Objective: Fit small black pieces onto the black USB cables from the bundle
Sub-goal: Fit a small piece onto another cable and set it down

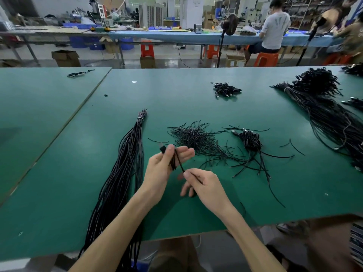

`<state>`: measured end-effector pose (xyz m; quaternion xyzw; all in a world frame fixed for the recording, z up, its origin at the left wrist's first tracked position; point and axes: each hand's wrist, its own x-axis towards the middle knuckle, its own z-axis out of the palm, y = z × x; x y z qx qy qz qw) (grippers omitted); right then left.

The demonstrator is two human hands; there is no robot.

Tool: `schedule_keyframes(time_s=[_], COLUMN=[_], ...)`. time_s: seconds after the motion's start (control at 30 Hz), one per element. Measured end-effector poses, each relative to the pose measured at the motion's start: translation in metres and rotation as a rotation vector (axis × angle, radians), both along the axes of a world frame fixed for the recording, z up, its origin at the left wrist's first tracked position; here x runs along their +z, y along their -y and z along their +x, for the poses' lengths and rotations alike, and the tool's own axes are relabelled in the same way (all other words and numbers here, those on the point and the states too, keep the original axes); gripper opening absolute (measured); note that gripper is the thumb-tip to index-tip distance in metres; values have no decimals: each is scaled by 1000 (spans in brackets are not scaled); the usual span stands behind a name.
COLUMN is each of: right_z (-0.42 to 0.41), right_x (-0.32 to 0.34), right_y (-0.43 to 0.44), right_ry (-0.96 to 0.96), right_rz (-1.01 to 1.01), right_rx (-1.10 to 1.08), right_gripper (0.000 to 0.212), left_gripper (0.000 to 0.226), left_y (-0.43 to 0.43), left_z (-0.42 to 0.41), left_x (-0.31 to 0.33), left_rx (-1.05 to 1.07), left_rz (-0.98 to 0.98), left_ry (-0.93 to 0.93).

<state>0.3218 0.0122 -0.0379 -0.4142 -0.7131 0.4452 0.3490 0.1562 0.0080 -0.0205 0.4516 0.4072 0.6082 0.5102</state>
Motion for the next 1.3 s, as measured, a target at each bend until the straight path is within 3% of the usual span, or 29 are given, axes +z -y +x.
schedule_keyframes(time_s=[0.07,0.17,0.57,0.73,0.83,0.97,1.13,1.3], right_z=[0,1,1,1,1,-2,-4,-2], right_x=[0,-1,0,3,2,1,3,8], right_y=[0,0,2,3,4,4,9,6], right_ry=[5,16,30,-25,-93,-5,32,-108], right_rz=[-12,-18,-10,38,105,182,214,57], right_rx=[9,12,28,-10,-116,-122,-78,-74], right_gripper=[23,23,19,6,22,50,50,40], left_gripper=[45,34,47,43,44,45,45,46], left_y=[0,-2,4,3,3,4,5,7], left_z=[-5,-8,-10,-7,-4,3,5,7], left_x=[5,9,18,13,10,7,7,6], left_rx=[-84,-113,-261,-175,-168,-212,-238,-319], left_rz=[-81,-147,-248,-223,-194,-176,-185,-198], left_ry=[332,486,514,416,298,189,161,138])
